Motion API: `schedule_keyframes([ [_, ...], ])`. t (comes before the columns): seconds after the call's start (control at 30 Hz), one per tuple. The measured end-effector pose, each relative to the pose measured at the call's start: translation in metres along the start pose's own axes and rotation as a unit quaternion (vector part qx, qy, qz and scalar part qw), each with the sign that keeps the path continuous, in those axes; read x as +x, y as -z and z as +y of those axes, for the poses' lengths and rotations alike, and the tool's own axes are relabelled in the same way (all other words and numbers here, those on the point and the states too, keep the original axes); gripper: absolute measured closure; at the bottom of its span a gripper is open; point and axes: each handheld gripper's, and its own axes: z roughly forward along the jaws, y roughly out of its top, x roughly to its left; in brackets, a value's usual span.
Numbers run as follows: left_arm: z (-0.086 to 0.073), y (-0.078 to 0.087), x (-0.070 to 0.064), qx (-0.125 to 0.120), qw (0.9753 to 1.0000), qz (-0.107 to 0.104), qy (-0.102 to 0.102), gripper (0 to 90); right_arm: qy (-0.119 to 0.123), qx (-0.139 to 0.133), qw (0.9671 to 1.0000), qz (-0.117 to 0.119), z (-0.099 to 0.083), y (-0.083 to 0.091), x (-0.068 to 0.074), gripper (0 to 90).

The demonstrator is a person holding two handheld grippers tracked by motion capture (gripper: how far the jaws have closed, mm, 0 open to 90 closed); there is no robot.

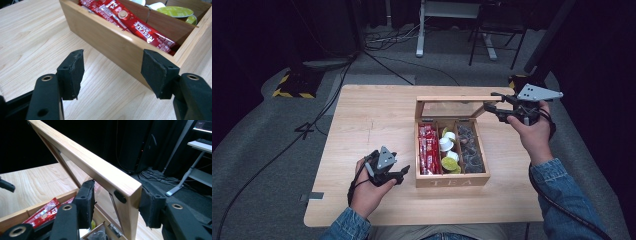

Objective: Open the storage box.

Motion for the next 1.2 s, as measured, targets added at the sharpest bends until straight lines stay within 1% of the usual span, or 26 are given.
schedule_keyframes([
  [0.1, -0.004, 0.002, 0.002, 0.004, 1.0, 0.006, 0.003, 35.6, 0.005, 0.005, 1.0, -0.006, 0.002, -0.004, -0.003, 52.6],
  [0.13, -0.005, 0.003, 0.003, 0.006, 1.0, 0.006, 0.005, 35.6, 0.005, 0.01, 0.9999, -0.006, 0.002, -0.007, -0.005, 51.4],
  [0.2, -0.008, 0.004, 0.005, 0.007, 0.9999, 0.011, 0.01, 35.6, -0.002, 0.009, 1.0, 0.002, 0.001, -0.013, -0.007, 51.8],
  [0.37, -0.013, 0.009, 0.007, 0.009, 0.9997, 0.018, 0.015, 35.8, -0.001, 0.004, 1.0, -0.007, 0.005, -0.022, -0.012, 51.7],
  [0.5, -0.017, 0.013, 0.009, 0.01, 0.9995, 0.023, 0.02, 35.8, -0.016, -0.002, 0.9998, -0.011, 0.008, -0.03, -0.023, 51.7],
  [0.57, -0.018, 0.014, 0.009, 0.008, 0.9994, 0.026, 0.024, 35.7, -0.019, -0.003, 0.9997, -0.015, 0.01, -0.034, -0.026, 51.6],
  [0.73, -0.019, 0.015, 0.01, 0.011, 0.9993, 0.026, 0.026, 35.7, -0.023, -0.003, 0.9994, -0.025, 0.012, -0.042, -0.034, 51.1],
  [0.83, -0.019, 0.014, 0.01, 0.013, 0.9994, 0.024, 0.02, 35.4, -0.022, -0.002, 0.9992, -0.033, 0.012, -0.047, -0.036, 50.3],
  [0.87, -0.019, 0.013, 0.009, 0.012, 0.9994, 0.023, 0.022, 35.3, -0.021, -0.001, 0.9992, -0.035, 0.012, -0.048, -0.037, 50.0],
  [0.93, -0.018, 0.012, 0.009, 0.012, 0.9995, 0.021, 0.021, 35.3, -0.022, 0.003, 0.9989, -0.041, 0.011, -0.052, -0.039, 49.4],
  [1.03, -0.018, 0.011, 0.009, 0.012, 0.9995, 0.019, 0.02, 35.2, -0.026, 0.012, 0.9987, -0.042, 0.008, -0.058, -0.042, 48.7],
  [1.13, -0.018, 0.01, 0.01, 0.014, 0.9996, 0.017, 0.02, 34.8, -0.025, 0.028, 0.9985, -0.039, 0.002, -0.066, -0.046, 48.7],
  [1.2, -0.018, 0.009, 0.011, 0.015, 0.9995, 0.017, 0.02, 34.8, -0.033, 0.036, 0.9982, -0.035, -0.003, -0.071, -0.048, 48.4],
])
